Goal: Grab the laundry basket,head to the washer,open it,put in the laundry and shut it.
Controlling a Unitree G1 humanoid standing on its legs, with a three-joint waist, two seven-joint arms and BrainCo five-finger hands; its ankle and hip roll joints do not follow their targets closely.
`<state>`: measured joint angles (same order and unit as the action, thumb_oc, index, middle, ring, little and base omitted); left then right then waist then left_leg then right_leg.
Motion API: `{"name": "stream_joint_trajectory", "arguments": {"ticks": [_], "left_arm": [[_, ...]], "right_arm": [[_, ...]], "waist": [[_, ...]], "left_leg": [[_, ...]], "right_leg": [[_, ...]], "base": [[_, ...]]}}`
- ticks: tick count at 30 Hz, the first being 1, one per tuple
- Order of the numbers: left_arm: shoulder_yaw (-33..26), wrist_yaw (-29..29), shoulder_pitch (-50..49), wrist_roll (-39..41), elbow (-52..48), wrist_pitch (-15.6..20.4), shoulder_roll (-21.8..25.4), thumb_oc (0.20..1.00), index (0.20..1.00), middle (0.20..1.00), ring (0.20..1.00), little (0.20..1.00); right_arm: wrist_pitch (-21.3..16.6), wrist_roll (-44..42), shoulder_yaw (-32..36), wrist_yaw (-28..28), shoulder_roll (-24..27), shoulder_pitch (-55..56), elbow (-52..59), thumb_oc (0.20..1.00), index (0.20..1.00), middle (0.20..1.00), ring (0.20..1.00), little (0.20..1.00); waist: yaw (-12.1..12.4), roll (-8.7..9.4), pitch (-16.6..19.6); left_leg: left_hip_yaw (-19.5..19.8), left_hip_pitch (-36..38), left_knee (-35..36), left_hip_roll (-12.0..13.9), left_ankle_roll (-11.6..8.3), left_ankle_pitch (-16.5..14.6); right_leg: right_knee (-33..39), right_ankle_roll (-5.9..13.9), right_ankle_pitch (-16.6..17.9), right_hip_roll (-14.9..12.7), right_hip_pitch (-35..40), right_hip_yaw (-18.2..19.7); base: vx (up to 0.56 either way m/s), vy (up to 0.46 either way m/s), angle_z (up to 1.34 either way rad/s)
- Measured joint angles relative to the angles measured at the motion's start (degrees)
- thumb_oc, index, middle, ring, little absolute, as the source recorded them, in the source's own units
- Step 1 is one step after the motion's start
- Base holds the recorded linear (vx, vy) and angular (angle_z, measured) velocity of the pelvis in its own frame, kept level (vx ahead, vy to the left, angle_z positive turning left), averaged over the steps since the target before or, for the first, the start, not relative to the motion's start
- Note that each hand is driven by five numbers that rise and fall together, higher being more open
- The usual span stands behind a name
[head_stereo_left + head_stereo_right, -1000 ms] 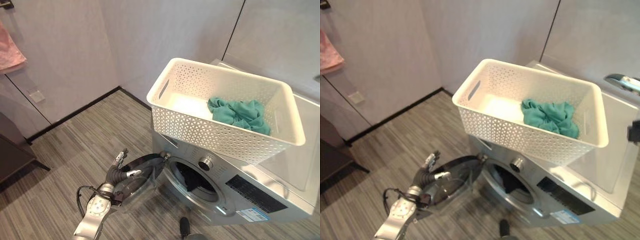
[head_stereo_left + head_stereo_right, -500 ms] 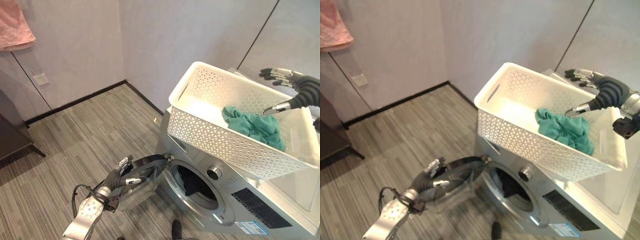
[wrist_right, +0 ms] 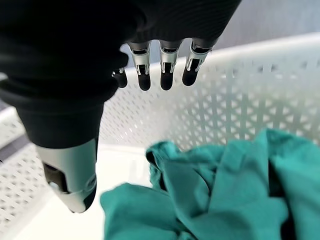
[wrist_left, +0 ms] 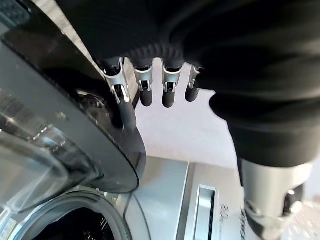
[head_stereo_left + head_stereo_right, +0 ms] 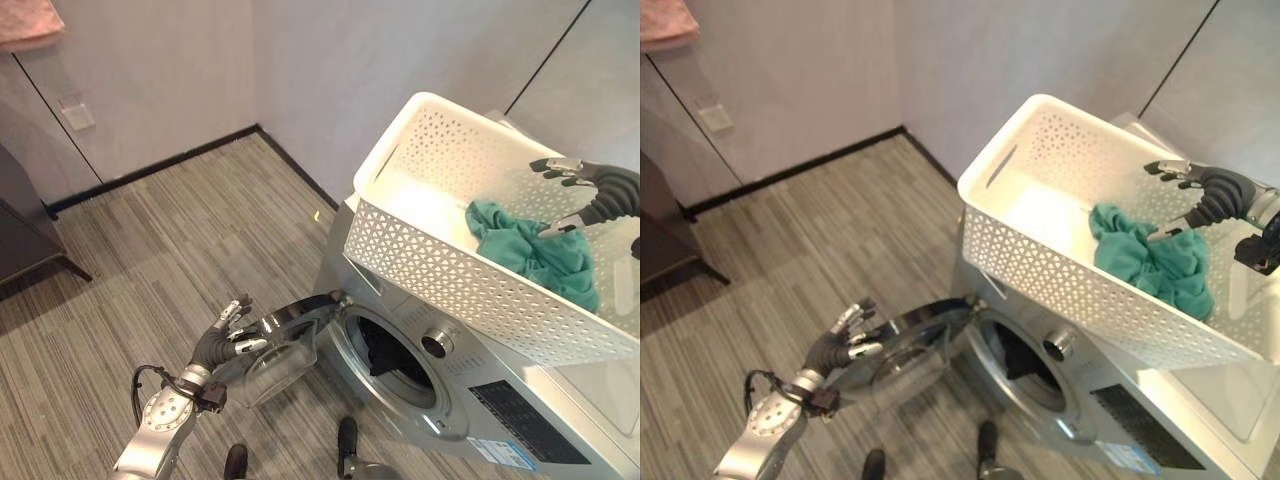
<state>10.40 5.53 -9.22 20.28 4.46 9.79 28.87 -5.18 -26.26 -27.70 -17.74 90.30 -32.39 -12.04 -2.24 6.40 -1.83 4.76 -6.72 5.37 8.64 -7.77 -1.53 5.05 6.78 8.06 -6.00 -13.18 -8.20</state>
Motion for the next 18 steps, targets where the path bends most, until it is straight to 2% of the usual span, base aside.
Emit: {"name": "stream_joint_trajectory", "arguments": {"ticks": [3, 9, 13, 16, 18], "left_arm": [[-0.75, -0.18, -0.06, 0.1, 0.02, -0.11, 0.15, 1.0, 1.0, 1.0, 1.0, 1.0], [0.03, 0.07, -0.27, 0.08, -0.02, -1.03, 0.35, 1.0, 1.0, 1.0, 1.0, 1.0], [1.74, 0.06, -1.15, 0.11, 0.01, -2.03, 1.97, 1.0, 1.0, 1.0, 1.0, 1.0], [2.6, 0.09, -1.79, 0.16, 0.02, -2.46, 2.97, 1.0, 1.0, 1.0, 1.0, 1.0], [3.39, 0.04, -2.43, 0.4, 0.07, -2.52, 3.47, 1.0, 1.0, 1.0, 1.0, 1.0]], "right_arm": [[0.35, 0.11, -0.41, -0.1, 0.0, -0.62, 0.47, 1.0, 1.0, 1.0, 1.0, 1.0], [0.48, 1.27, -7.71, -2.39, 0.39, -4.96, 1.97, 1.0, 1.0, 1.0, 1.0, 1.0], [0.59, 4.73, -14.63, -3.2, 0.35, -8.22, 1.24, 1.0, 1.0, 1.0, 1.0, 1.0], [1.1, 9.33, -25.41, -3.84, 0.25, -15.91, -0.38, 1.0, 1.0, 1.0, 1.0, 1.0], [1.37, 12.3, -29.44, -3.82, 0.4, -20.88, -0.88, 1.0, 1.0, 1.0, 1.0, 1.0]], "waist": [[0.25, 0.71, -0.73], [0.36, 2.49, -1.75], [1.32, 3.38, -2.09], [2.0, 3.67, -2.43], [1.89, 3.6, -2.73]], "left_leg": [[-0.71, -0.48, 0.0, 0.02, -0.01, -0.01], [-0.79, -0.51, -0.01, 0.48, -0.07, -0.06], [-0.61, -1.9, -0.01, 0.73, -0.27, 0.05], [-0.05, -3.86, -0.02, 1.12, -0.89, 0.49], [0.66, -4.44, -0.02, 1.37, -1.19, 0.7]], "right_leg": [[-0.01, -0.11, 0.14, 0.1, -0.9, 0.58], [-0.01, -0.11, 0.13, 0.52, -0.9, 0.49], [0.0, -0.26, 0.23, 0.73, -2.19, 0.28], [-0.01, -0.73, 0.58, 1.09, -3.83, -0.12], [-0.01, -0.85, 0.66, 1.29, -4.12, -0.5]], "base": [[0.04, -0.026, -0.11], [0.02, -0.014, -0.01], [-0.01, -0.009, 0.0], [-0.01, -0.013, 0.05], [-0.01, -0.019, 0.12]]}}
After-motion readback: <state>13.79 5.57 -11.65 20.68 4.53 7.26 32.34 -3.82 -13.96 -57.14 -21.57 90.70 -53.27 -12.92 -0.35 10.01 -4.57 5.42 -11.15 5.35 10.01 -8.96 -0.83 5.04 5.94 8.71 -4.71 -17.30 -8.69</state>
